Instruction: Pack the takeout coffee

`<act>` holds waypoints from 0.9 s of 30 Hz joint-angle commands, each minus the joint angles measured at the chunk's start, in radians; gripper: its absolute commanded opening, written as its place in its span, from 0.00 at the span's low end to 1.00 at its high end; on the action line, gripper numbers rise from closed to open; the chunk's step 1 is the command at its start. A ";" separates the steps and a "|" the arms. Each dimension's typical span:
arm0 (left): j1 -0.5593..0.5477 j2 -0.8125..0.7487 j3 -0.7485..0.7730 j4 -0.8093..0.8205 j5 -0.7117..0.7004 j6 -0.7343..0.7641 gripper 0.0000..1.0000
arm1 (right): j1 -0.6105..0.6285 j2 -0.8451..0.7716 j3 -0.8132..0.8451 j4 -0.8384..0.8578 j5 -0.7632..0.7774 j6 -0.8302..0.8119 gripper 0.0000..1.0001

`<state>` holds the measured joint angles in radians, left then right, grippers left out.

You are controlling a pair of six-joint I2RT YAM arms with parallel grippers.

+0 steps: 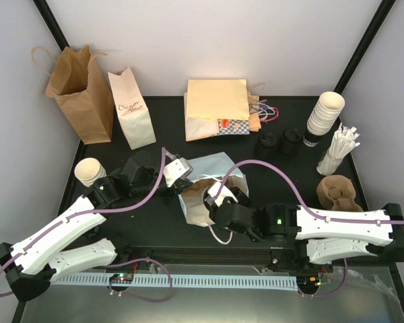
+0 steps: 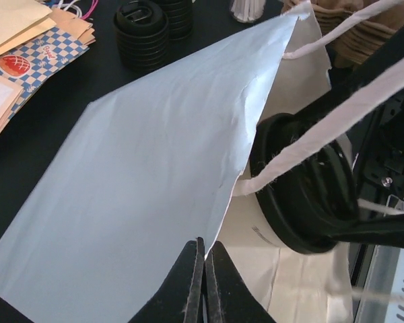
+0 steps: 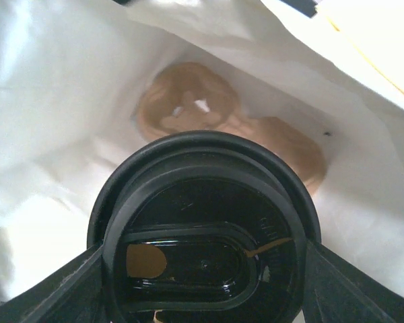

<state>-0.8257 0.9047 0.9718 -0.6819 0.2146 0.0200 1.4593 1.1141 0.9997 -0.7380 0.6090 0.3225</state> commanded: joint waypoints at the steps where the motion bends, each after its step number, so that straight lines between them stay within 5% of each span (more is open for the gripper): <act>1: -0.009 -0.031 -0.005 0.006 0.022 -0.038 0.02 | 0.011 -0.013 -0.054 0.134 0.207 -0.027 0.40; 11: -0.009 -0.035 -0.008 0.043 0.034 -0.105 0.02 | 0.010 -0.033 -0.168 0.213 0.220 -0.136 0.40; 27: -0.009 -0.041 -0.009 0.045 0.045 -0.112 0.02 | 0.010 0.142 -0.103 0.164 0.059 -0.249 0.40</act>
<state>-0.8310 0.8768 0.9607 -0.6632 0.2512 -0.0742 1.4639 1.2301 0.8577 -0.5636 0.7052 0.1261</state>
